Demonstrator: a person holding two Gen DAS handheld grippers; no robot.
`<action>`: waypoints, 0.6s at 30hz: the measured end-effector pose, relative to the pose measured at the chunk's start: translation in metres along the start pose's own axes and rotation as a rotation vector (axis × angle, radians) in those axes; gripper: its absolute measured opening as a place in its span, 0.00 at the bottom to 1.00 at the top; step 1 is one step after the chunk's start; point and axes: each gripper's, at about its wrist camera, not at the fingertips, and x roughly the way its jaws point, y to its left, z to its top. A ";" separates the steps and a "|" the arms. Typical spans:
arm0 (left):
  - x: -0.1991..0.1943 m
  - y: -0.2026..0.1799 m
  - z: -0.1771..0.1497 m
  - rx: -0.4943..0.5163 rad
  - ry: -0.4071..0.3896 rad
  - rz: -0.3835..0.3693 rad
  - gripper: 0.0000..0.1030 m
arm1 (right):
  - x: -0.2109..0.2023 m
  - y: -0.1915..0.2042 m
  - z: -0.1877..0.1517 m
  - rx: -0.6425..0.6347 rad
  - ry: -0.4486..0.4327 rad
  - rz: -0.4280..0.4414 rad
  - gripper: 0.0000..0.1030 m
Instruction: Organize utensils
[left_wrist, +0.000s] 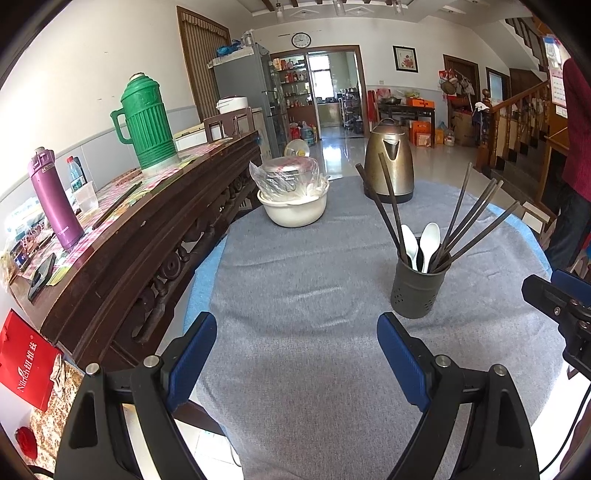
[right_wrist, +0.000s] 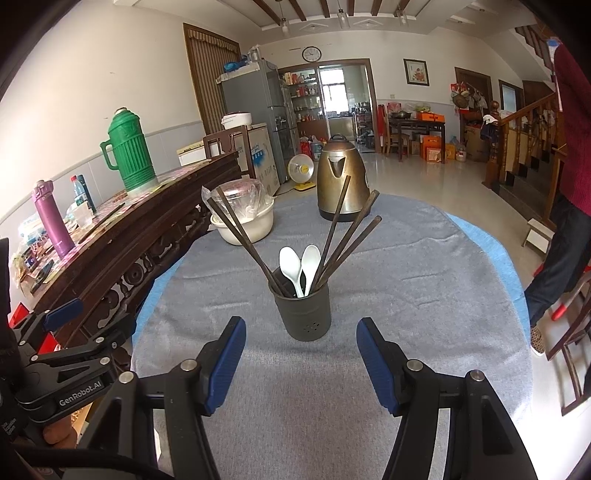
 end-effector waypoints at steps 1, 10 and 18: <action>0.001 -0.001 0.000 0.000 0.002 0.001 0.86 | 0.001 0.000 0.000 0.000 0.001 0.000 0.64; 0.006 -0.006 0.003 0.005 0.014 0.011 0.86 | 0.009 -0.003 0.001 0.013 0.007 0.009 0.64; 0.006 -0.016 0.007 0.019 0.015 0.019 0.86 | 0.011 -0.015 0.001 0.041 0.004 0.017 0.64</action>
